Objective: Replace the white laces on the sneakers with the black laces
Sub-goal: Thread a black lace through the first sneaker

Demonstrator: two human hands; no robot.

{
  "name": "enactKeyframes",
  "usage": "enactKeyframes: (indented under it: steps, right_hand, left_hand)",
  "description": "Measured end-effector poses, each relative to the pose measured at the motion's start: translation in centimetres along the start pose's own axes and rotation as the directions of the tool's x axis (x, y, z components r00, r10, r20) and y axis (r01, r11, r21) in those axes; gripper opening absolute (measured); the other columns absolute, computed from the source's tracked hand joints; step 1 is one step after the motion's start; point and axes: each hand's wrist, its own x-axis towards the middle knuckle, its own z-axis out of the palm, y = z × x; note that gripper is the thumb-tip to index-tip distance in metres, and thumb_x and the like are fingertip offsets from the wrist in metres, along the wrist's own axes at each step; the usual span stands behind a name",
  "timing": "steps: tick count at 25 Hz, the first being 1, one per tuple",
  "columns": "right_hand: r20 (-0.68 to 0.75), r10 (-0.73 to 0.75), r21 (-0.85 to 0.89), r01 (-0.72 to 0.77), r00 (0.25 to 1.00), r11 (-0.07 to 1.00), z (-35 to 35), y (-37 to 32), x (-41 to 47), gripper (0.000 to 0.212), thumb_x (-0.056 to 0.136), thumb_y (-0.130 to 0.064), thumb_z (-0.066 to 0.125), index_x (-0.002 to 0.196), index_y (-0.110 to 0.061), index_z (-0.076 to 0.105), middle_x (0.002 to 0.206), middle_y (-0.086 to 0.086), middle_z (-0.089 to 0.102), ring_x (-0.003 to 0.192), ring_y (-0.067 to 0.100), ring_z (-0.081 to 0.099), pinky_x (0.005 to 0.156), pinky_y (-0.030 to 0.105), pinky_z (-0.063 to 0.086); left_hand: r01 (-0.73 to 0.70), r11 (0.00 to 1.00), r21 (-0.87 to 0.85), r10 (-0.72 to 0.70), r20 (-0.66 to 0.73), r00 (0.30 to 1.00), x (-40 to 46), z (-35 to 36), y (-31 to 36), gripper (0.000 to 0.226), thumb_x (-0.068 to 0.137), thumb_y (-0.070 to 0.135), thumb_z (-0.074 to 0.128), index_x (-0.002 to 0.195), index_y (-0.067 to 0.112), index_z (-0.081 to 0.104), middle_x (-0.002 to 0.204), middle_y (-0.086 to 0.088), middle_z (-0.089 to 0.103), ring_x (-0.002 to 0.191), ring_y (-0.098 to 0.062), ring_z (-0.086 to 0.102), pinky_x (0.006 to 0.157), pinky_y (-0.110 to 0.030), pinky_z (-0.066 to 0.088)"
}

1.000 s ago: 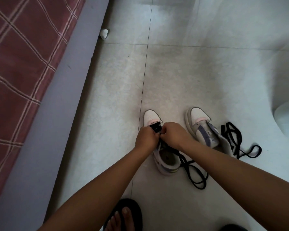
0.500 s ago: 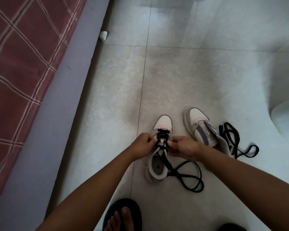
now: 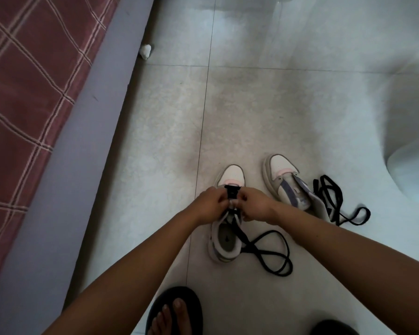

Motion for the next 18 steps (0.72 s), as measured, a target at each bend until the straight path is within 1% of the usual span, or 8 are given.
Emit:
enactKeyframes:
  steps: [3, 6, 8, 10, 12, 14, 16, 18]
  right_hand:
    - [-0.003, -0.040, 0.445, 0.037, 0.999, 0.895, -0.6, 1.8, -0.2, 0.019, 0.097, -0.010, 0.048, 0.079, -0.013, 0.048, 0.072, 0.008, 0.050, 0.066, 0.016, 0.047, 0.066, 0.028, 0.045]
    - [0.046, -0.059, 0.594, 0.021, 0.997, 0.804, 0.9, 3.6, -0.9, 0.019, 0.096, -0.008, 0.047, 0.077, -0.012, 0.047, 0.071, 0.008, 0.048, 0.065, 0.014, 0.047, 0.067, 0.027, 0.046]
    - [0.005, -0.034, 0.487, 0.027, 0.999, 0.873, 2.0, 3.7, -0.9, 0.021, 0.096, -0.011, 0.050, 0.076, -0.013, 0.045, 0.068, 0.006, 0.046, 0.060, 0.012, 0.043, 0.063, 0.027, 0.043]
    - [-0.058, -0.049, 0.131, 0.056, 0.997, 0.990, 1.5, 2.8, -0.6, 0.022, 0.096, -0.025, 0.052, 0.076, -0.017, 0.046, 0.070, 0.001, 0.050, 0.061, 0.011, 0.045, 0.065, 0.027, 0.040]
    - [-0.045, -0.085, -0.299, 0.068, 0.995, 0.952, 0.6, 1.7, -0.4, 0.025, 0.095, -0.039, 0.050, 0.080, -0.019, 0.047, 0.078, -0.001, 0.052, 0.068, 0.014, 0.048, 0.062, 0.025, 0.036]
    - [0.038, -0.088, -0.493, 0.095, 0.995, 0.865, 0.2, 0.9, -0.4, 0.027, 0.095, -0.039, 0.050, 0.076, -0.020, 0.045, 0.078, -0.002, 0.050, 0.073, 0.016, 0.048, 0.054, 0.023, 0.032]
    - [0.088, -0.066, -0.339, 0.092, 0.994, 0.936, 0.1, 0.6, -0.2, 0.030, 0.095, -0.032, 0.052, 0.069, -0.019, 0.044, 0.070, -0.001, 0.048, 0.064, 0.016, 0.049, 0.050, 0.019, 0.036]
    - [0.072, -0.082, 0.084, 0.076, 0.994, 0.994, -0.2, 0.6, -0.3, 0.027, 0.096, -0.019, 0.052, 0.070, -0.014, 0.045, 0.066, 0.006, 0.048, 0.056, 0.016, 0.047, 0.050, 0.024, 0.044]
  left_hand:
    - [0.007, 0.921, -0.389, -0.033, -0.060, 0.998, -0.8, -0.2, -0.9, 0.022, 0.094, 0.012, 0.051, 0.073, 0.017, 0.048, 0.074, 0.003, 0.047, 0.067, -0.010, 0.045, 0.061, -0.020, 0.036]
    - [0.068, 0.849, -0.525, -0.108, -0.047, 0.993, -2.1, 1.5, -2.1, 0.023, 0.095, 0.014, 0.051, 0.072, 0.019, 0.049, 0.072, 0.004, 0.049, 0.068, -0.009, 0.044, 0.065, -0.024, 0.036]
    - [0.099, 0.851, -0.515, -0.145, -0.051, 0.988, -2.4, 2.1, -2.6, 0.022, 0.095, 0.017, 0.051, 0.073, 0.019, 0.050, 0.071, 0.004, 0.050, 0.067, -0.009, 0.044, 0.063, -0.024, 0.036]
    - [0.125, 0.884, -0.451, -0.155, -0.030, 0.988, -1.8, 1.5, -2.4, 0.021, 0.095, 0.026, 0.051, 0.075, 0.019, 0.051, 0.072, 0.004, 0.052, 0.068, -0.010, 0.046, 0.063, -0.026, 0.036]
    - [0.143, 0.947, -0.286, -0.146, 0.013, 0.989, -1.1, 0.7, -1.7, 0.022, 0.095, 0.035, 0.049, 0.081, 0.018, 0.052, 0.077, 0.001, 0.055, 0.071, -0.012, 0.049, 0.061, -0.026, 0.036]
    - [0.081, 0.996, -0.030, -0.080, 0.042, 0.996, -0.6, 0.8, -1.2, 0.018, 0.096, 0.029, 0.048, 0.090, 0.012, 0.053, 0.087, -0.004, 0.059, 0.079, -0.019, 0.054, 0.062, -0.027, 0.036]
    - [0.015, 1.000, 0.014, -0.016, 0.069, 0.997, -0.4, 0.9, -0.8, 0.017, 0.096, 0.019, 0.045, 0.100, 0.006, 0.055, 0.093, -0.008, 0.060, 0.084, -0.022, 0.056, 0.067, -0.028, 0.039]
    - [0.057, 0.963, -0.264, -0.044, 0.054, 0.998, -0.7, 0.4, -1.2, 0.015, 0.098, 0.018, 0.044, 0.095, 0.010, 0.056, 0.087, -0.002, 0.058, 0.078, -0.015, 0.055, 0.066, -0.025, 0.043]
